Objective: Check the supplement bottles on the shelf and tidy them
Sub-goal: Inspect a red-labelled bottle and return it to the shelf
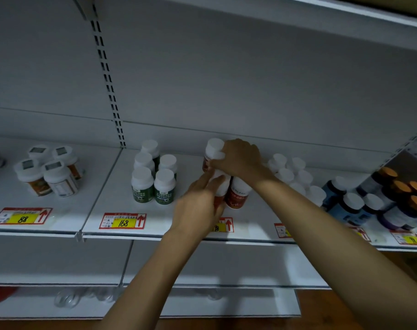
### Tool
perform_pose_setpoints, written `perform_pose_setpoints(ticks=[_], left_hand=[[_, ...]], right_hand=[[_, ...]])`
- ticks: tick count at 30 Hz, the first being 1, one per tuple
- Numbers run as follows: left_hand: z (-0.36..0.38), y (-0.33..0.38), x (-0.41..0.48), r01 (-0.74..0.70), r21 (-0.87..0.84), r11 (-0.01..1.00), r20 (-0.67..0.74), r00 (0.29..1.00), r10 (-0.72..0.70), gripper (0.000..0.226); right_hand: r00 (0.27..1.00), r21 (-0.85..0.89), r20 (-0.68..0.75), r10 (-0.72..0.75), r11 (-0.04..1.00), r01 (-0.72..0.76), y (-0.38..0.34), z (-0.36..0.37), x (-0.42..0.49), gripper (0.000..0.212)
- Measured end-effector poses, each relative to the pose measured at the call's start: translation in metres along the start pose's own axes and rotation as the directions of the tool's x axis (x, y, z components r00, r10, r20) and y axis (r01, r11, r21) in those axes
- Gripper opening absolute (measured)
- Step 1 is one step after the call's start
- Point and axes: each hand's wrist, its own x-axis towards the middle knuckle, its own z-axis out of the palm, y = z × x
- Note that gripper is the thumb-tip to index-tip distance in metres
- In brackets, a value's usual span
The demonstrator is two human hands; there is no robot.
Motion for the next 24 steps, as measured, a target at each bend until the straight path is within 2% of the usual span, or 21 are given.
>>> perform_pose_setpoints(ticks=[3, 7, 11, 14, 16, 18, 20, 22, 24], left_hand=[[-0.008, 0.000, 0.005, -0.042, 0.079, 0.996, 0.037, 0.999, 0.040, 0.059], [-0.011, 0.003, 0.008, -0.091, 0.144, 0.985, 0.065, 0.994, 0.083, 0.055], [-0.013, 0.008, 0.008, -0.076, 0.179, 0.981, 0.063, 0.996, 0.066, 0.056], [-0.013, 0.009, 0.010, -0.055, 0.158, 0.986, 0.053, 0.997, 0.047, 0.053], [-0.013, 0.009, 0.009, -0.049, 0.159, 0.986, 0.037, 0.998, 0.044, 0.055], [-0.014, 0.012, 0.009, -0.049, 0.232, 0.971, -0.013, 0.998, 0.054, 0.077], [-0.019, 0.022, 0.008, -0.032, 0.270, 0.962, -0.105, 0.993, 0.063, 0.097], [-0.032, 0.036, 0.008, -0.021, 0.157, 0.987, -0.248, 0.967, 0.060, 0.093], [-0.044, 0.044, 0.009, -0.010, -0.065, 0.998, -0.355, 0.935, -0.014, 0.088]], right_hand=[[1.000, -0.001, 0.021, -0.009, 1.000, 0.009, -0.001, -0.003, 0.010, 0.061], [0.996, 0.015, -0.091, -0.021, 1.000, 0.022, -0.004, -0.009, 0.029, 0.056], [0.999, -0.080, 0.030, 0.011, 0.997, -0.009, -0.008, -0.002, 0.047, 0.053], [1.000, -0.044, 0.006, 0.001, 0.999, -0.001, -0.012, -0.002, 0.052, 0.047], [0.996, 0.004, -0.080, -0.035, 0.999, 0.036, -0.013, -0.008, 0.047, 0.042], [0.975, 0.102, -0.215, -0.062, 0.991, 0.086, -0.012, -0.023, 0.035, 0.042], [0.923, 0.246, -0.374, -0.087, 0.951, 0.189, -0.008, -0.043, 0.018, 0.043], [0.855, 0.404, -0.514, -0.067, 0.860, 0.311, -0.005, -0.069, -0.006, 0.040], [0.828, 0.521, -0.560, -0.011, 0.773, 0.363, -0.004, -0.095, -0.034, 0.032]])
